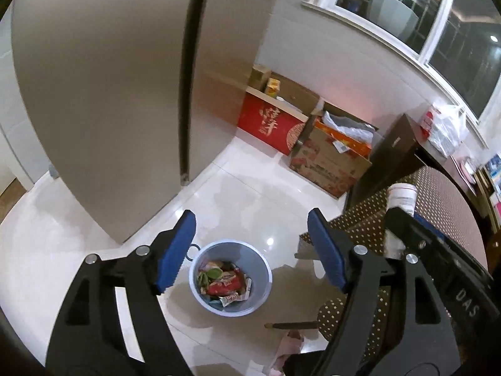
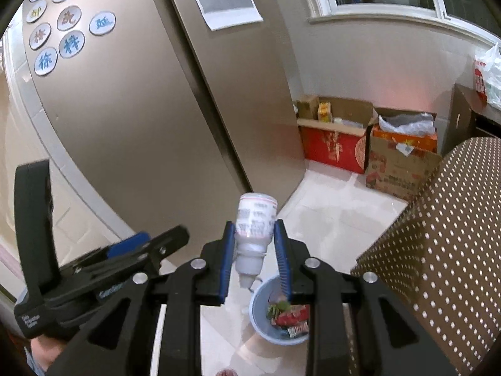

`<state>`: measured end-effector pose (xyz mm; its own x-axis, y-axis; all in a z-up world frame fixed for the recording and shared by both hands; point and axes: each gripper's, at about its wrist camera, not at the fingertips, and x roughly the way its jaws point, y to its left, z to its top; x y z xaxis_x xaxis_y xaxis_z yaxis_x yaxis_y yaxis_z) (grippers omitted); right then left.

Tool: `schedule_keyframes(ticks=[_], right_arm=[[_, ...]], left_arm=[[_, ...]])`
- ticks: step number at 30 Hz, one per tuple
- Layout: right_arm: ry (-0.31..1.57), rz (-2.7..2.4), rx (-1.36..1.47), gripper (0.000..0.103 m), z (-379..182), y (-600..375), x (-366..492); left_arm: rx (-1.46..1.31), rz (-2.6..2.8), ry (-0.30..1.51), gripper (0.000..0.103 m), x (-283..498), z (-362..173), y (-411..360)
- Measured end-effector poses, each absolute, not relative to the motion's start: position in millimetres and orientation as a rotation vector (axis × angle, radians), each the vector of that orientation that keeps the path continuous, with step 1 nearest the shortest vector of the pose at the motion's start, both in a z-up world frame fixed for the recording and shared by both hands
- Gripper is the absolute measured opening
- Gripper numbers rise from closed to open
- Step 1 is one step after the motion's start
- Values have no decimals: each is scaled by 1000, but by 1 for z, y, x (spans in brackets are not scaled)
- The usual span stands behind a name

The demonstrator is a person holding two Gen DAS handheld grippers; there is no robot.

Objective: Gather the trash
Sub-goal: 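Open the right gripper over the bucket to drop the white bottle, then sweep both open grippers over the empty table to check it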

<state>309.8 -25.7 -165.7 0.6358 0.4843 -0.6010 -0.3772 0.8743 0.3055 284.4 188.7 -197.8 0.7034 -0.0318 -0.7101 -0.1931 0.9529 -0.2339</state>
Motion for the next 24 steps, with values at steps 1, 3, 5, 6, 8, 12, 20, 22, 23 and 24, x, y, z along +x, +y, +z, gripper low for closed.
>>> schedule_keyframes(ticks=[1, 3, 5, 6, 8, 12, 20, 22, 23, 24], right_arm=[[726, 493, 150, 39, -166, -23, 312], [720, 487, 145, 48, -165, -21, 315], [715, 485, 142, 48, -164, -21, 313], [713, 483, 141, 48, -163, -22, 311], [711, 475, 139, 51, -161, -25, 309], [704, 445, 136, 55, -153, -39, 298], [676, 365, 140, 67, -125, -86, 269], [670, 339, 143, 70, -117, -105, 258], [666, 325, 146, 73, -115, -114, 253], [666, 306, 154, 75, -112, -129, 246]], left_arm=[[-306, 102, 789, 74, 284, -197, 191], [-315, 114, 788, 75, 283, -196, 194], [-313, 120, 786, 76, 281, -194, 196], [-310, 122, 785, 76, 281, -194, 195], [-303, 121, 777, 76, 278, -190, 193], [-279, 102, 758, 78, 273, -179, 179], [-207, 26, 695, 82, 251, -141, 130], [-190, -2, 686, 82, 245, -133, 112], [-180, -19, 683, 83, 242, -129, 102], [-167, -42, 680, 83, 239, -125, 89]])
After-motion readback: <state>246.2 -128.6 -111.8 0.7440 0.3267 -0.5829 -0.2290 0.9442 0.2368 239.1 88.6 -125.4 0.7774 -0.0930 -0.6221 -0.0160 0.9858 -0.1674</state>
